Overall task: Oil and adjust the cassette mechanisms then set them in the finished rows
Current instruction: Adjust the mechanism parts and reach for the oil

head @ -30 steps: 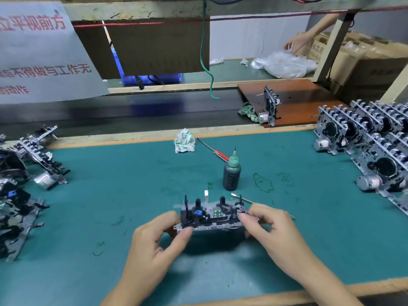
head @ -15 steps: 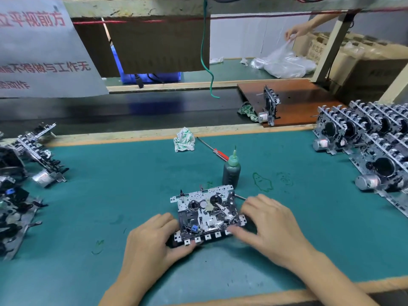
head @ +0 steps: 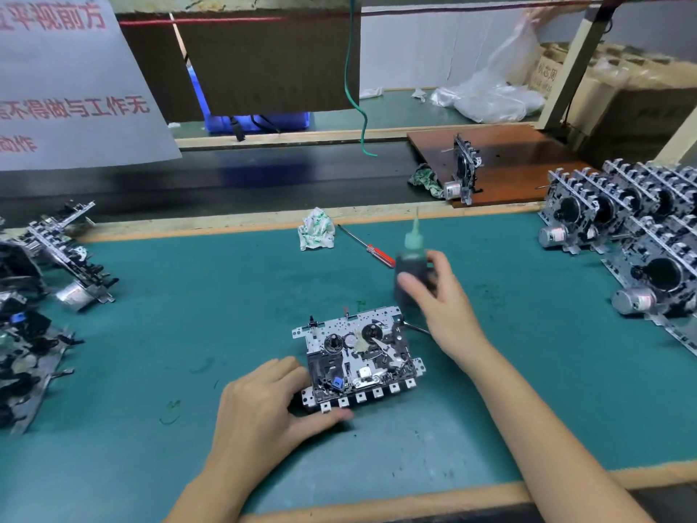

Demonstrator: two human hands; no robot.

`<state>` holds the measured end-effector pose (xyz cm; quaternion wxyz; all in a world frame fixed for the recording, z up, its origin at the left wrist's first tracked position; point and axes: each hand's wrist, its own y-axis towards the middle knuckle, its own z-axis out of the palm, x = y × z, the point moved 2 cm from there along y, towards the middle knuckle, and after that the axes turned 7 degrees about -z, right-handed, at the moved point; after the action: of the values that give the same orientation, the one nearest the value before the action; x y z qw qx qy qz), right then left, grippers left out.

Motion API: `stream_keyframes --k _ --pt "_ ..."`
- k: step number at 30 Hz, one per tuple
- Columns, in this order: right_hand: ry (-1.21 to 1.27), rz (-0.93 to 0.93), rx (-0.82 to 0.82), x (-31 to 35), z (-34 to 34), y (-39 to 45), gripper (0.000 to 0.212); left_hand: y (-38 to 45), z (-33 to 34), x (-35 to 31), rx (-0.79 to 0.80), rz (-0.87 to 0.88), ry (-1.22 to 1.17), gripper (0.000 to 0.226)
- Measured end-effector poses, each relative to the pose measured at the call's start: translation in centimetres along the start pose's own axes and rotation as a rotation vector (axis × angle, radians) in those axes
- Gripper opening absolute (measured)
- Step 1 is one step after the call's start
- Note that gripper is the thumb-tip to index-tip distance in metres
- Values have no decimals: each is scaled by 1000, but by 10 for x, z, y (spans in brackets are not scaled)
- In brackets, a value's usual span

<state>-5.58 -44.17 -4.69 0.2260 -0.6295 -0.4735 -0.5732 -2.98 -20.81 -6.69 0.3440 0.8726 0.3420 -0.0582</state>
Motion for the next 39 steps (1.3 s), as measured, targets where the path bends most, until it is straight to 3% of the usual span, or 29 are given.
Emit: stream_keyframes --k 3,6,10,12,15,24,30,37,39 --pt "164 -105 -212 18 -14 -11 10 0 0 0 7 -10 5 65" --pt "234 -40 -243 23 -19 -32 28 0 0 1 8 -20 -8 65" --pt "786 143 -359 18 -15 -50 26 0 0 1 18 -26 -9 64" --pt "915 185 -446 19 -16 -54 23 0 1 1 22 -29 -2 64" --pt "873 169 -485 22 -13 -57 26 0 1 1 27 -32 7 63" --pt "534 41 -341 28 1 -67 16 0 0 1 34 -24 7 65" --pt "465 12 -325 29 4 -67 15 -1 0 0 35 -19 9 65" --pt "468 0 -303 28 4 -70 29 0 1 1 37 -22 22 63" --pt "483 -8 -292 28 4 -70 23 -1 1 1 35 -21 21 65"
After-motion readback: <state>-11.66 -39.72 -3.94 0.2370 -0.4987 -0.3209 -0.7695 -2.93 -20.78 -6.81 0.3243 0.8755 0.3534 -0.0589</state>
